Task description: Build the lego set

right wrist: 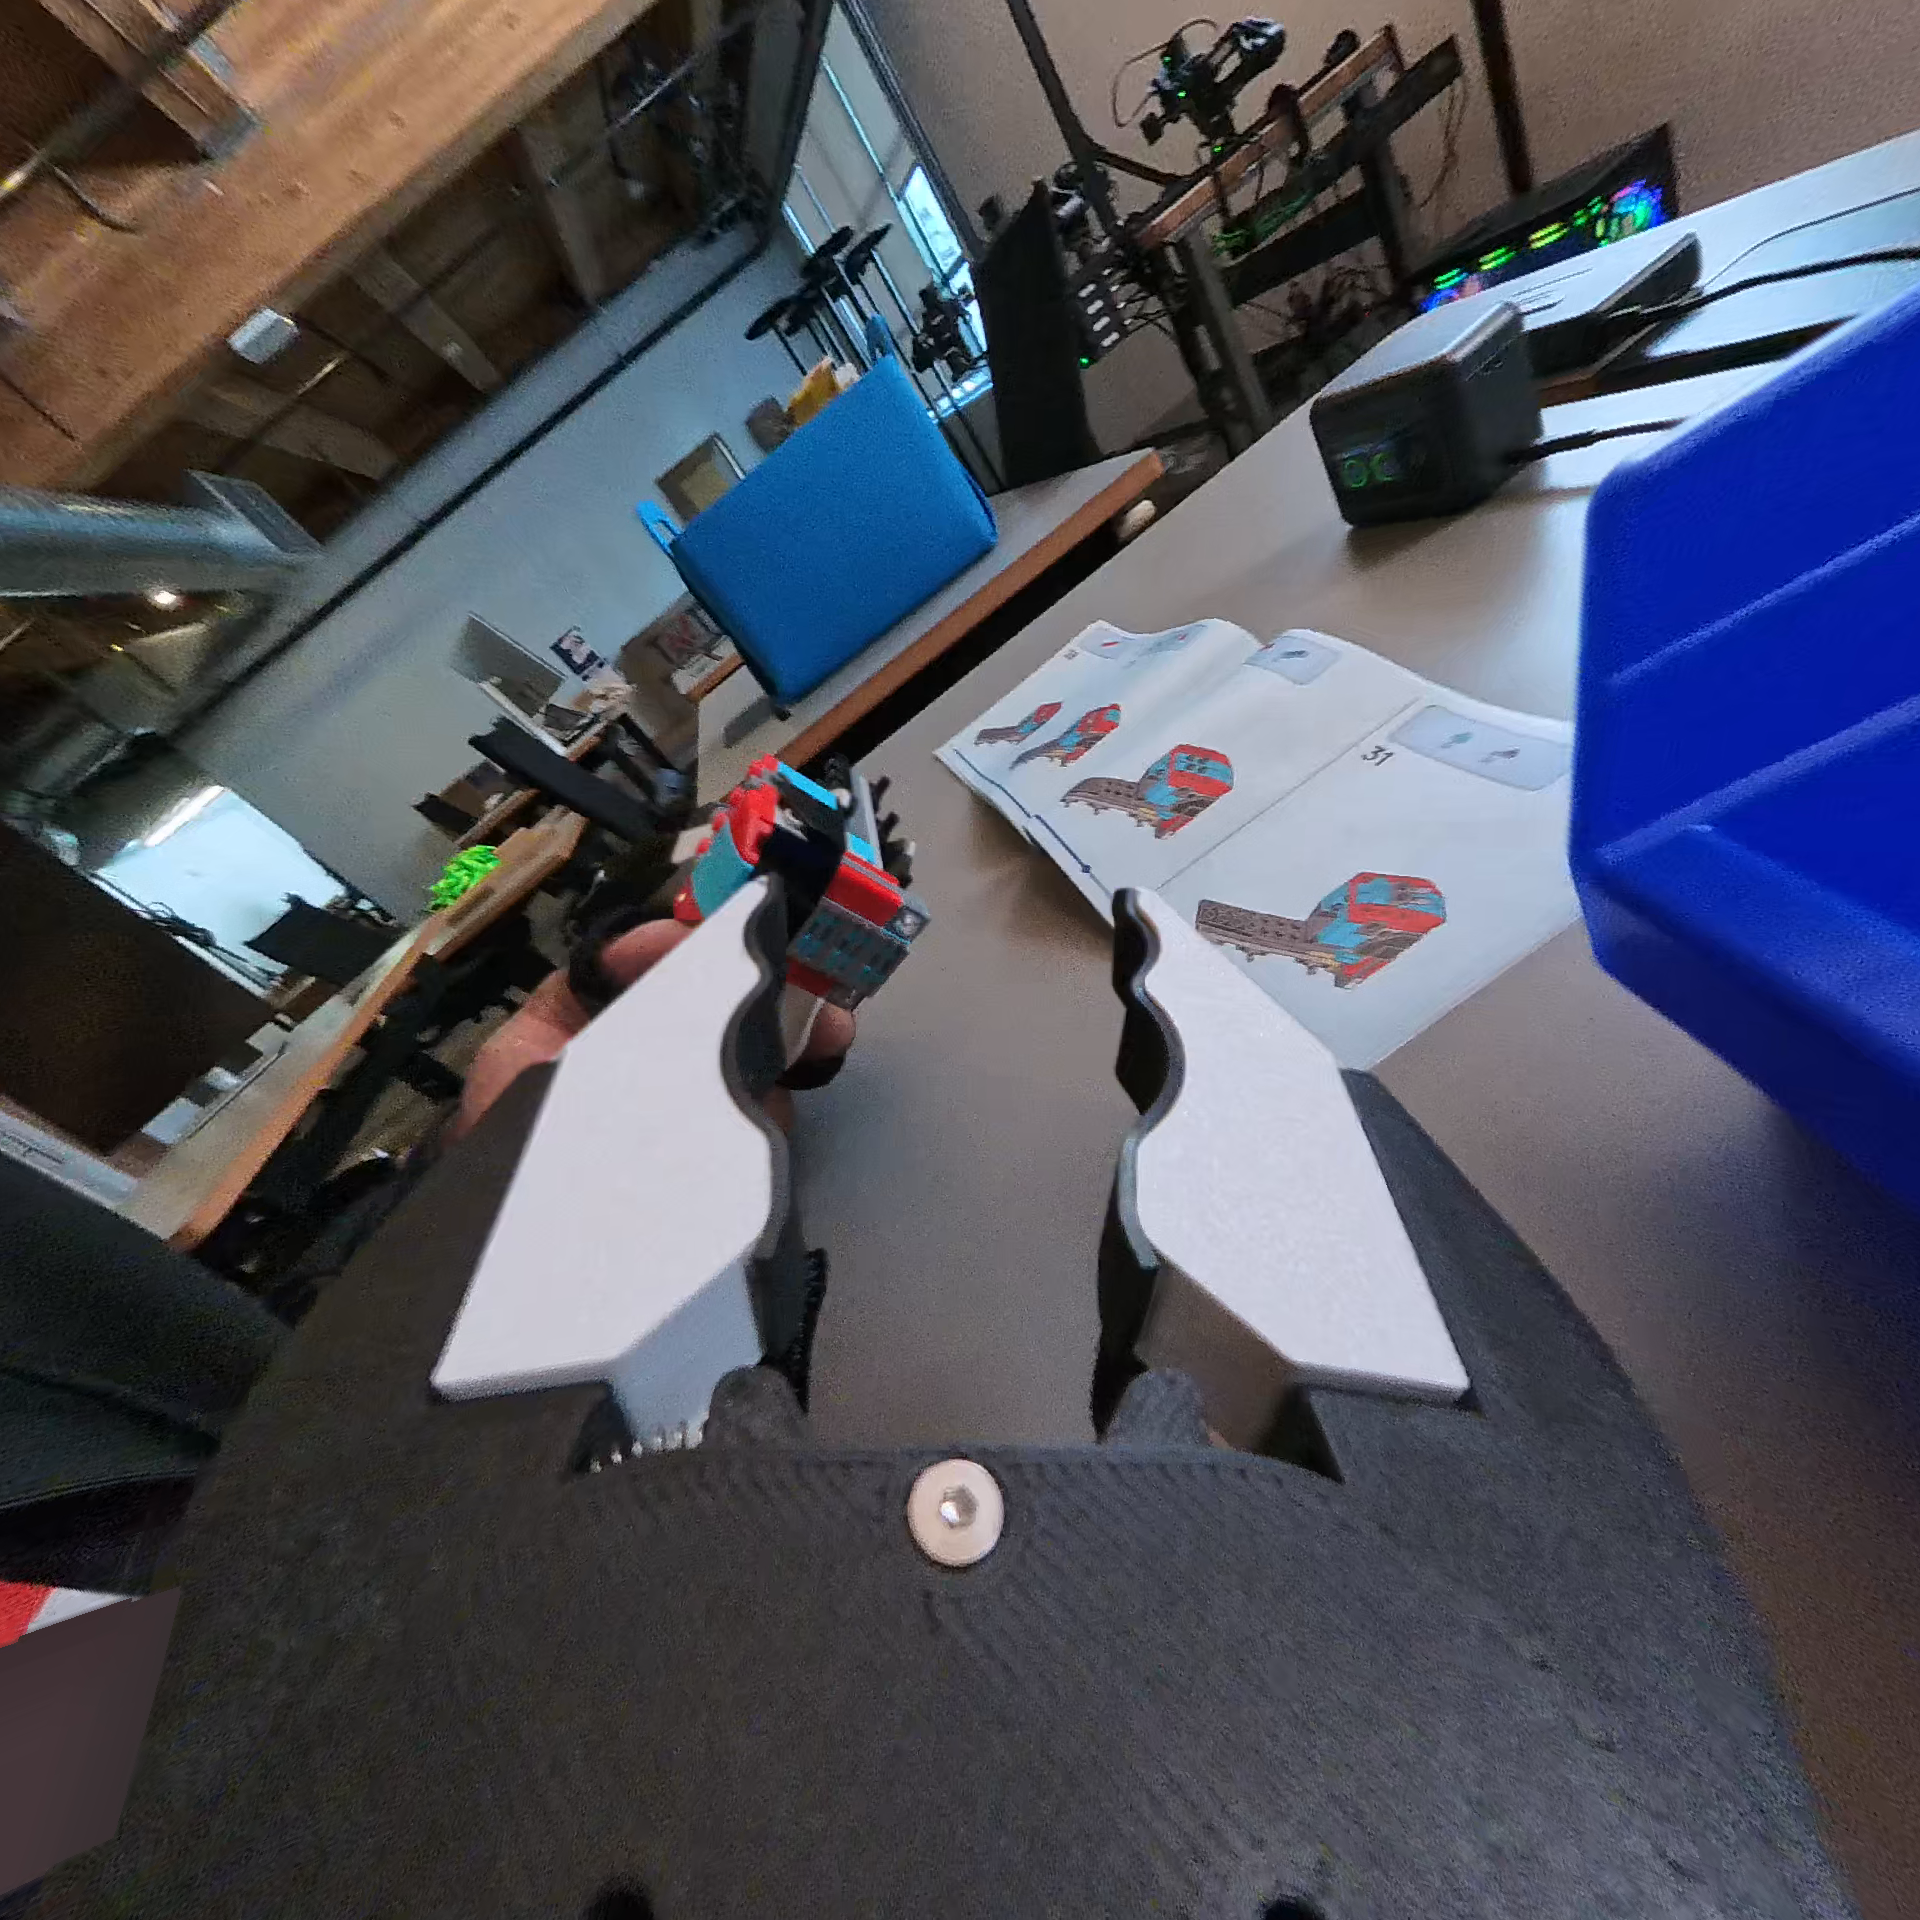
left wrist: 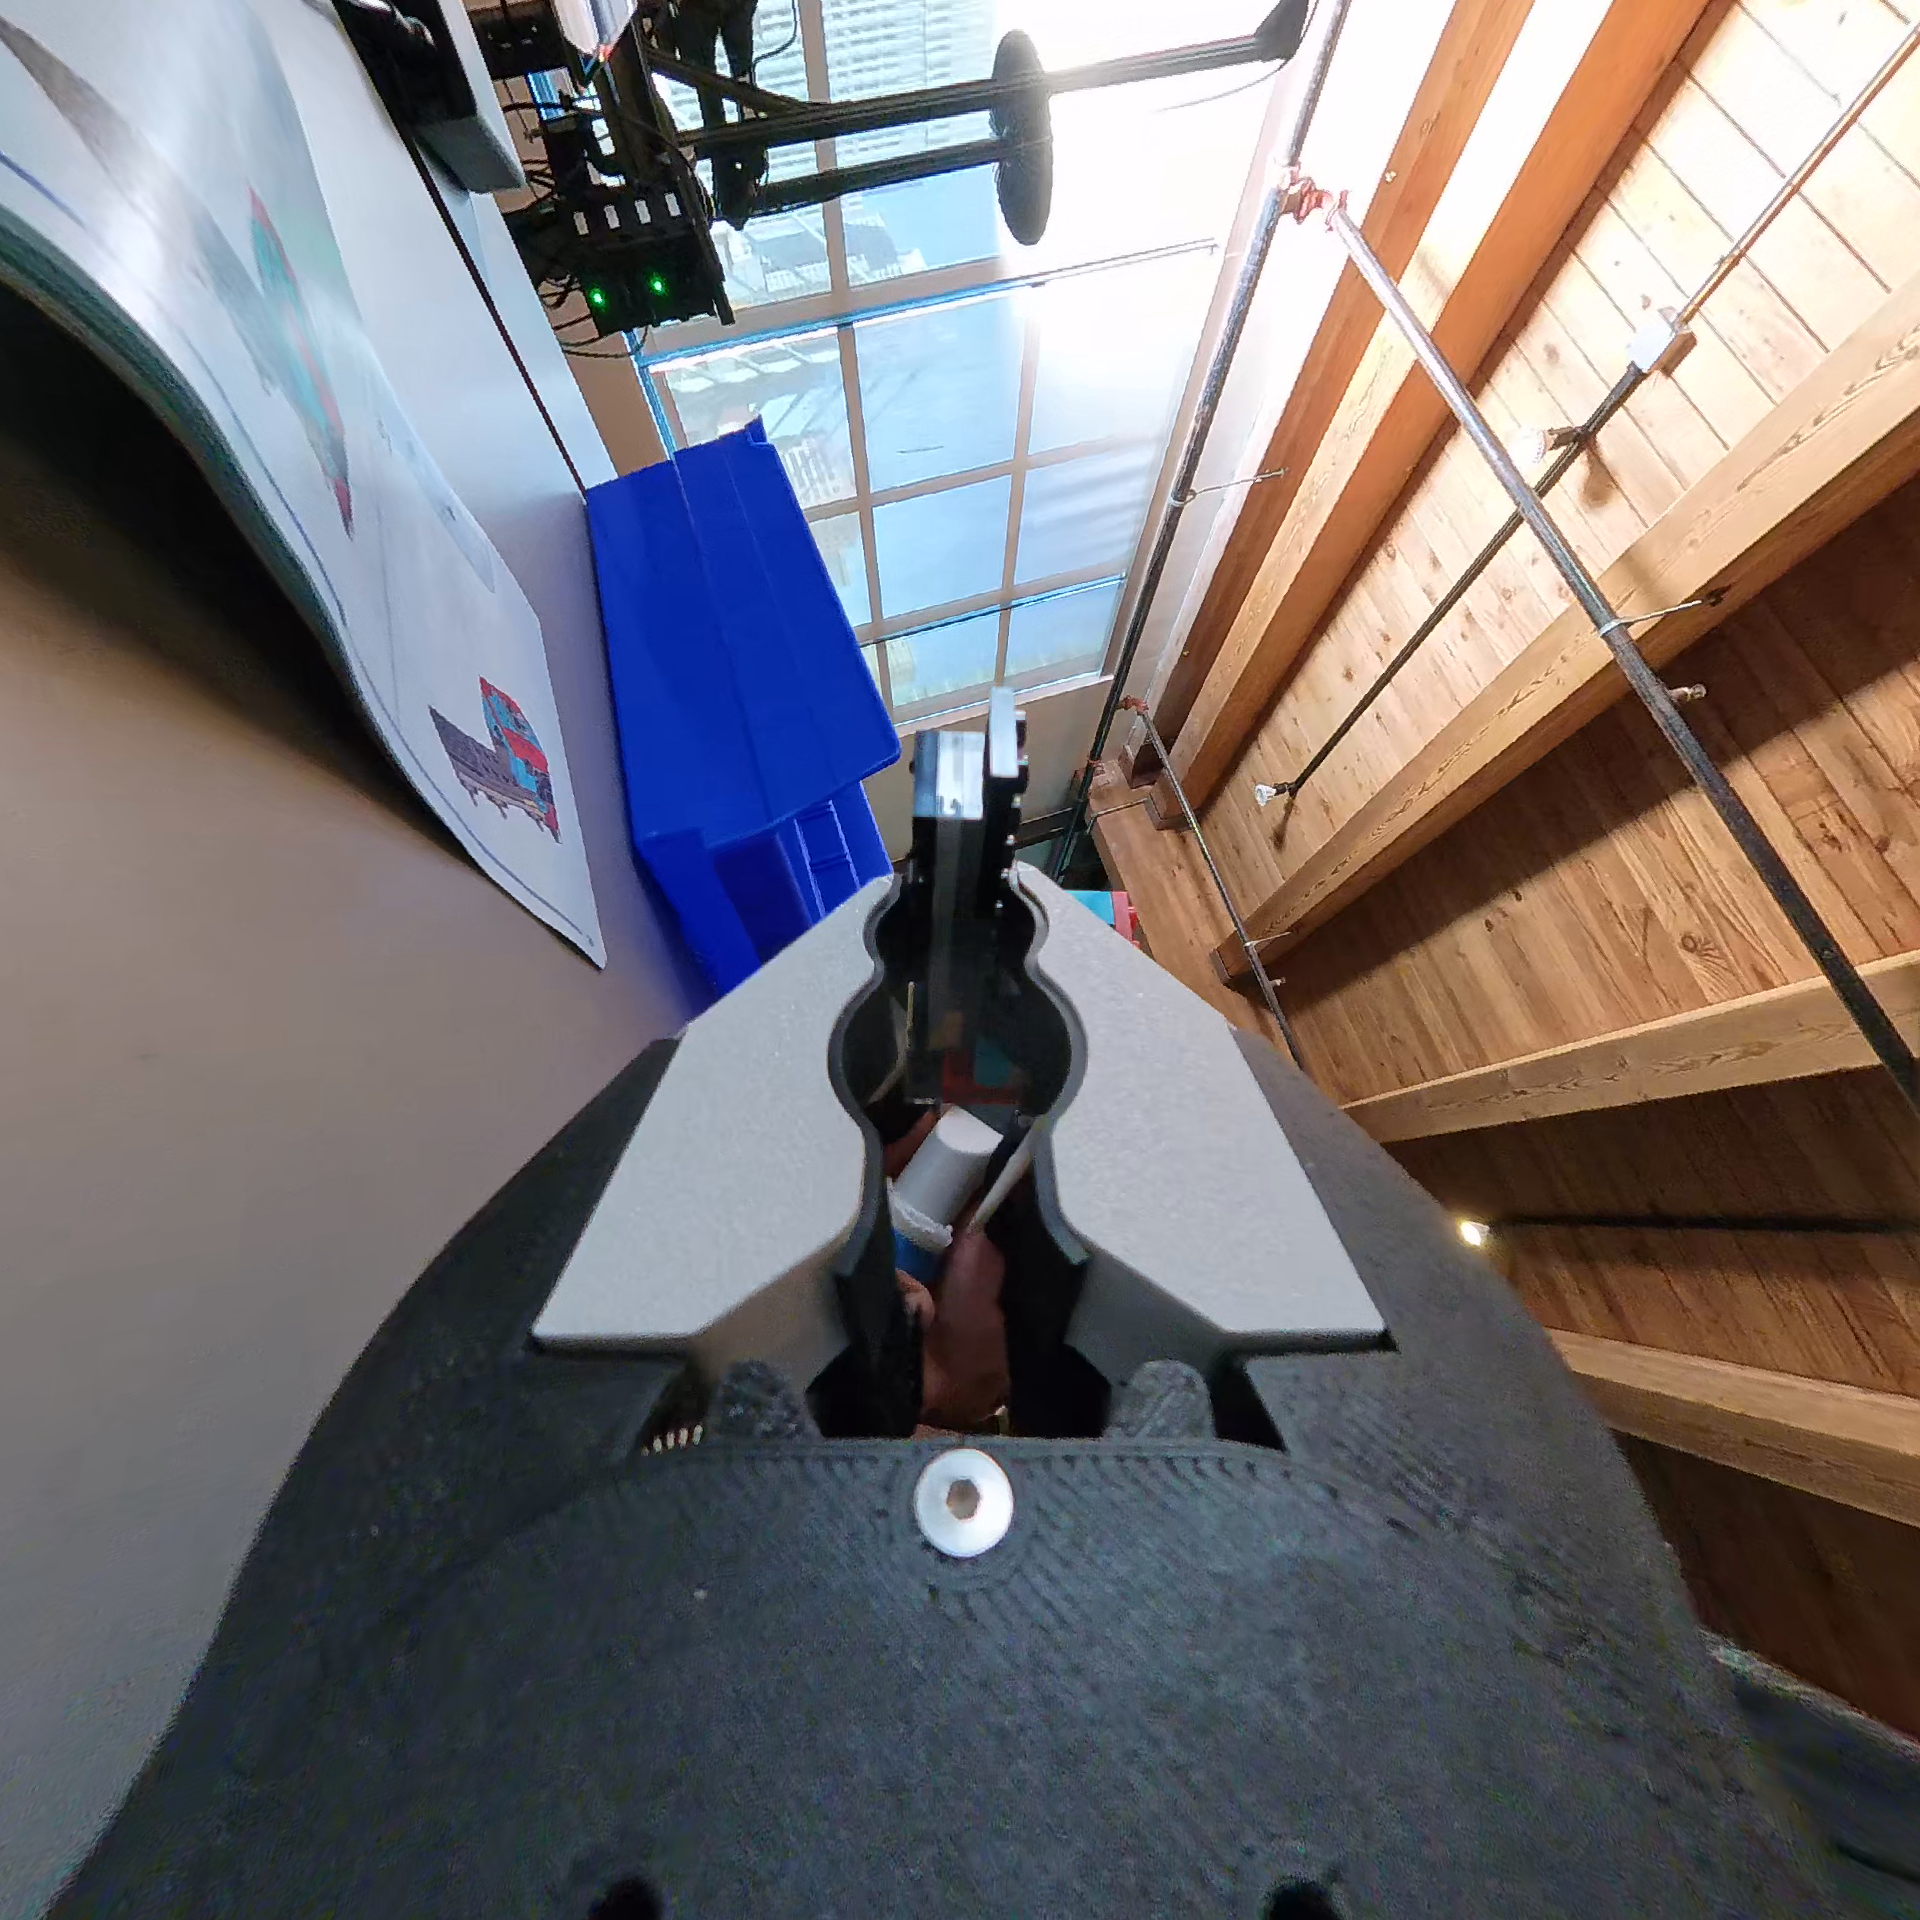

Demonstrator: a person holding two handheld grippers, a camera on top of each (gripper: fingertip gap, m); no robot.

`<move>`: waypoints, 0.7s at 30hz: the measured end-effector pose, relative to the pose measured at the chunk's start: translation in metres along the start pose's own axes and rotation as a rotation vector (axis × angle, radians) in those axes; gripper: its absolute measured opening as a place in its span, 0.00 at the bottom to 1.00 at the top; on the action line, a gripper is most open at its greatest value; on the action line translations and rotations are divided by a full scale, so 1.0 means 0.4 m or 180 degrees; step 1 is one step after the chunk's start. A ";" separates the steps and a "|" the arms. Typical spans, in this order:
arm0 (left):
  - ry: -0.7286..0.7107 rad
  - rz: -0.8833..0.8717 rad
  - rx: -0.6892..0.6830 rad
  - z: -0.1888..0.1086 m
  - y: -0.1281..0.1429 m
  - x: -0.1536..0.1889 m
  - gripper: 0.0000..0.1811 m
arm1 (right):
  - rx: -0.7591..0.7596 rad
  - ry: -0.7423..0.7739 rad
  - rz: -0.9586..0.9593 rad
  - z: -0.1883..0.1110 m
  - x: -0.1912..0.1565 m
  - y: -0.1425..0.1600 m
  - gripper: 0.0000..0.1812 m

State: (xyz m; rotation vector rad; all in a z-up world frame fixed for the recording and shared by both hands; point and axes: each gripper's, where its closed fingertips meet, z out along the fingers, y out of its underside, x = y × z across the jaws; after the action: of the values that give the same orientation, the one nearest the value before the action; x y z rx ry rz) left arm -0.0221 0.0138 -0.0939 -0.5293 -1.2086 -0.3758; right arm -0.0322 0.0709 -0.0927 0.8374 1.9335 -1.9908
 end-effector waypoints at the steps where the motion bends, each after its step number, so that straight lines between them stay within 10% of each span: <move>1: -0.0004 -0.0007 -0.0009 0.000 0.001 -0.001 0.09 | 0.0003 0.0017 -0.0009 0.000 0.002 0.000 0.34; 21: -0.0047 -0.0001 -0.0045 0.002 0.008 -0.004 0.09 | -0.0066 0.0215 -0.0106 0.008 0.013 0.010 0.32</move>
State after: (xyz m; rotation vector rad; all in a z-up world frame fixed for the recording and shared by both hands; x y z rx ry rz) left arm -0.0217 0.0170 -0.0959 -0.5449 -1.2210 -0.3816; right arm -0.0349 0.0685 -0.0992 0.8837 2.0143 -1.9818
